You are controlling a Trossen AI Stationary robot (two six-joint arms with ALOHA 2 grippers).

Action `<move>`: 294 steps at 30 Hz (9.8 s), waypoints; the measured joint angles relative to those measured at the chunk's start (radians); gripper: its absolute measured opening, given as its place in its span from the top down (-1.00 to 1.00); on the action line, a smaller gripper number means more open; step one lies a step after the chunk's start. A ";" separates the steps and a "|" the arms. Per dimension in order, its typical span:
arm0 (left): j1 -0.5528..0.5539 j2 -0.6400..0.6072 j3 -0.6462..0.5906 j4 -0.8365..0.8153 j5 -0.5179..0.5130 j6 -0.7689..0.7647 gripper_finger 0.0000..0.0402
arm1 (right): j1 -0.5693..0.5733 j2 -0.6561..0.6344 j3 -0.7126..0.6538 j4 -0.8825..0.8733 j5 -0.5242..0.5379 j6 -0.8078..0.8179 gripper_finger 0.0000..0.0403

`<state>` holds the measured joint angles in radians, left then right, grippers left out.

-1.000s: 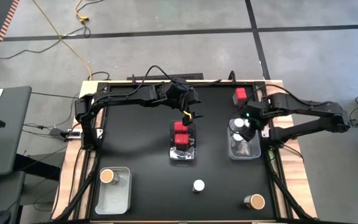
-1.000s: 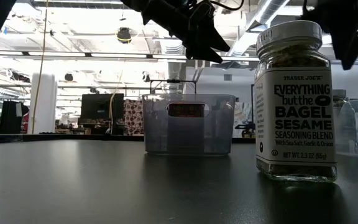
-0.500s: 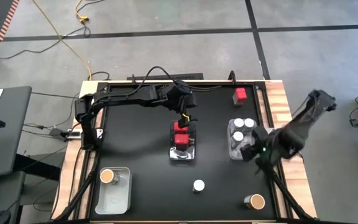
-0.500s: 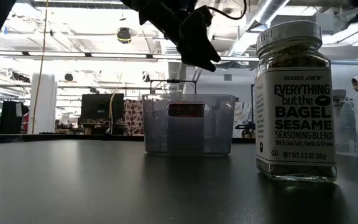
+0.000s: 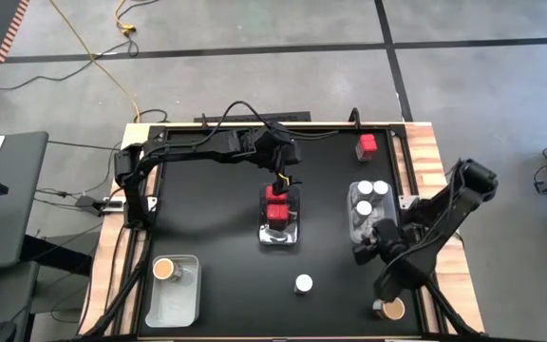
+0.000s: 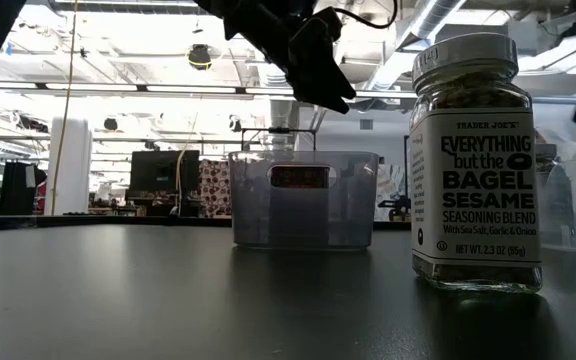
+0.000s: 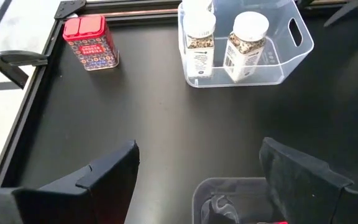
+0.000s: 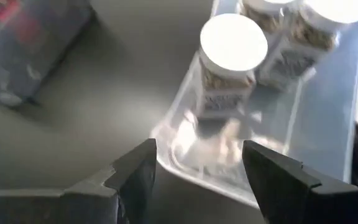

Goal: Sort spices by type
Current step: Put the white seasoning bottle into the transparent bin

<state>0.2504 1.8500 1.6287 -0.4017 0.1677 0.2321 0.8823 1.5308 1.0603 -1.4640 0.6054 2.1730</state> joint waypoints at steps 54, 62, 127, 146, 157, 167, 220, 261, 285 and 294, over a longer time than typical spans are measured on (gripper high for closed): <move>0.000 0.000 0.000 0.004 0.000 -0.057 -0.59 | -0.282 -0.326 -0.203 0.229 -0.022 -0.353 -0.19; 0.000 0.000 0.000 0.004 0.000 -0.057 -0.59 | -0.297 -0.326 -0.203 0.227 -0.089 -0.396 -0.19; 0.000 0.000 0.000 0.003 0.000 -0.064 -0.59 | -0.445 -0.329 -0.203 0.294 -0.224 -0.689 -0.26; 0.000 0.000 0.000 0.004 0.000 -0.064 -0.59 | -0.454 -0.329 -0.163 0.160 -0.271 -0.550 -0.70; 0.000 0.000 0.000 0.004 0.000 -0.064 -0.59 | -0.510 -0.329 -0.163 0.250 -0.266 -0.678 -0.70; 0.000 0.000 0.000 0.004 0.000 -0.058 -0.59 | -0.596 -0.329 -0.165 0.252 -0.264 -0.766 -0.62; 0.000 0.000 0.000 0.016 0.000 -0.048 -0.59 | -0.591 -0.320 -0.166 0.113 -0.353 -0.566 -0.16; -0.002 0.000 0.000 0.055 0.000 -0.071 -0.59 | -0.532 -0.461 -0.293 0.091 -0.298 -0.286 -0.19; -0.002 0.000 0.000 0.056 0.000 -0.060 -0.59 | -0.531 -0.464 -0.292 0.084 -0.292 -0.323 -0.19; -0.002 0.000 0.000 0.056 0.000 -0.060 -0.59 | -0.531 -0.464 -0.292 0.072 -0.289 -0.322 -0.31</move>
<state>0.2485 1.8500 1.6287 -0.3458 0.1677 0.1719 0.3511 1.0668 0.7685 -1.3920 0.3169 1.8507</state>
